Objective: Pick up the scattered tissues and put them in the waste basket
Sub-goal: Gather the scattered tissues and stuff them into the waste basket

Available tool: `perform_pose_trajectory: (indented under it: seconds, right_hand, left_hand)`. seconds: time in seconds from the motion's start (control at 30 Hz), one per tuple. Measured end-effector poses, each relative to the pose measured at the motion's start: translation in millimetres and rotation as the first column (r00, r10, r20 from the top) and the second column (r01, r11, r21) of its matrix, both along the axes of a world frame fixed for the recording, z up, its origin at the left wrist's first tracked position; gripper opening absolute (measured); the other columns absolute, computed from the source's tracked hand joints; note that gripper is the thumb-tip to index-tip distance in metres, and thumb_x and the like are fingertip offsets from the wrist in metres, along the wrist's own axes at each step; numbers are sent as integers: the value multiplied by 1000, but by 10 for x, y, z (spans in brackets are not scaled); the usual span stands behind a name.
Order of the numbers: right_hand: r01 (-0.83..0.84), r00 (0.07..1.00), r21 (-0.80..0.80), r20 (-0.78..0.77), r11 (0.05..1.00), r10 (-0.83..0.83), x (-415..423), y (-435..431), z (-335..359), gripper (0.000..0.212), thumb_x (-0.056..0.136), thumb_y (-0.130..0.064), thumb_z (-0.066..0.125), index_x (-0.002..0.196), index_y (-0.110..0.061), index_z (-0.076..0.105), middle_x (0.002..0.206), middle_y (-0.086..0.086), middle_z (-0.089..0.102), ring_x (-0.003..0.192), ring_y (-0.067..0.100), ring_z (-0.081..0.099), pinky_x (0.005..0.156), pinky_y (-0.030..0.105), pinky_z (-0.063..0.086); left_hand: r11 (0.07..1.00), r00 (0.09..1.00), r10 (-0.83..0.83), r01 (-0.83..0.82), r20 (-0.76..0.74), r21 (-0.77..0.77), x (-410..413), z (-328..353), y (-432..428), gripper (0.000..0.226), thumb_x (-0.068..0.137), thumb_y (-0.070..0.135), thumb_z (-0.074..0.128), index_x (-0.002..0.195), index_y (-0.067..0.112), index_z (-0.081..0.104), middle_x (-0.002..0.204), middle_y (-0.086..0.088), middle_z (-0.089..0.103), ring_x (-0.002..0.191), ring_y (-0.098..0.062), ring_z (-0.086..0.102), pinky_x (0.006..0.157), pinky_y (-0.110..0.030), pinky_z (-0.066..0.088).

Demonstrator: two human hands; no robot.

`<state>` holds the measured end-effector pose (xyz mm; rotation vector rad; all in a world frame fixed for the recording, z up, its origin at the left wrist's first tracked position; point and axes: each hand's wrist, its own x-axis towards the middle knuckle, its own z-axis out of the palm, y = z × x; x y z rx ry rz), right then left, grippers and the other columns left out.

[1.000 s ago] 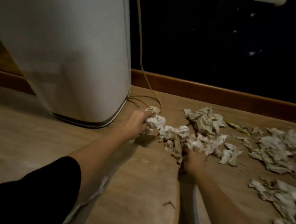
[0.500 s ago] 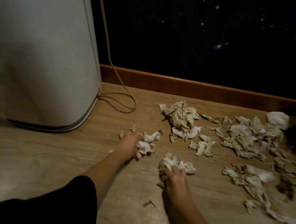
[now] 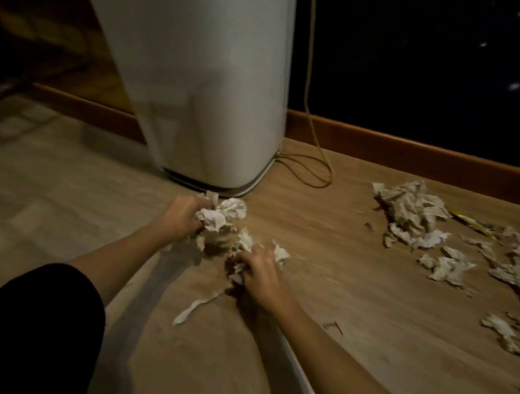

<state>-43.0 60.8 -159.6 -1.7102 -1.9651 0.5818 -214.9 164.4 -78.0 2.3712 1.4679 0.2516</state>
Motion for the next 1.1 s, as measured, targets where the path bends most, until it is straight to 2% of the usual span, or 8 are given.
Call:
perform_pose_trajectory:
  seconds: [0.17, 0.23, 0.4, 0.53, 0.67, 0.8, 0.97, 1.1]
  right_hand:
    - [-286, 937, -70, 189, 956, 294, -518, -180, -232, 36, 91, -23, 53, 127, -23, 49, 139, 13, 40, 123, 39, 32, 103, 49, 33]
    - [-299, 922, -66, 236, 952, 307, -440, -319, -360, 45, 91, -22, 53, 133, -29, 40, 146, 11, 33, 128, 38, 29, 104, 48, 34]
    - [-131, 979, 27, 161, 991, 125, -112, -543, -482, 35, 90, -18, 56, 123, -30, 50, 136, 6, 44, 120, 27, 36, 86, 39, 43]
    - [-21, 985, 35, 173, 999, 15, 490, -501, -298, 30, 86, -18, 62, 114, -26, 55, 126, 7, 50, 107, 29, 43, 80, 38, 45]
    - [104, 945, 33, 308, 994, -109, 1362, -558, 186, 32, 80, -9, 62, 111, -17, 59, 113, 12, 54, 98, 32, 47, 77, 38, 44]
    - [313, 866, 20, 404, 950, -294, 2140, -722, 796, 32, 62, -4, 77, 85, -19, 61, 82, 11, 59, 71, 31, 53, 54, 29, 41]
    - [565, 709, 124, 433, 816, -557, 3035, -1064, 1636, 30, 82, -1, 56, 110, -15, 56, 108, 18, 51, 102, 34, 44, 79, 42, 41]
    - [723, 557, 226, 367, 653, -745, 3841, -1451, 2060, 33, 80, -1, 55, 111, -14, 58, 110, 17, 52, 103, 39, 45, 80, 43, 40]
  left_hand:
    - [992, 991, 105, -109, -79, -60, -533, -135, -234, 31, 68, 20, 54, 93, 14, 69, 96, -15, 73, 91, -30, 67, 76, -32, 50]
    - [992, 988, 102, -109, -113, -58, -563, -246, -266, 24, 74, 9, 59, 96, 12, 69, 99, -17, 73, 93, -31, 66, 78, -32, 50]
    - [997, 995, 26, -33, -94, -69, -277, -412, -129, 24, 75, 9, 63, 98, 13, 69, 98, -18, 72, 93, -32, 67, 78, -33, 50]
    - [980, 983, -181, 177, -31, -87, 440, -471, 116, 27, 70, 2, 63, 95, 10, 69, 95, -20, 72, 91, -33, 66, 75, -34, 49]
    - [901, 904, -426, 421, -37, -109, 1493, -298, 321, 25, 72, 2, 60, 95, 8, 67, 98, -20, 71, 92, -35, 65, 75, -36, 48]
    - [813, 815, -579, 579, 11, -64, 2602, 166, 201, 31, 74, 0, 58, 102, 11, 65, 105, -17, 69, 98, -33, 62, 79, -36, 47]
    - [753, 750, -657, 657, 75, 31, 3963, 868, -215, 40, 78, -1, 57, 112, 20, 62, 116, -11, 64, 108, -29, 58, 83, -35, 49]
    - [658, 646, -751, 749, 133, 74, 5007, 1295, -630, 35, 78, -1, 56, 106, 19, 65, 109, -13, 66, 105, -31, 59, 84, -38, 51]
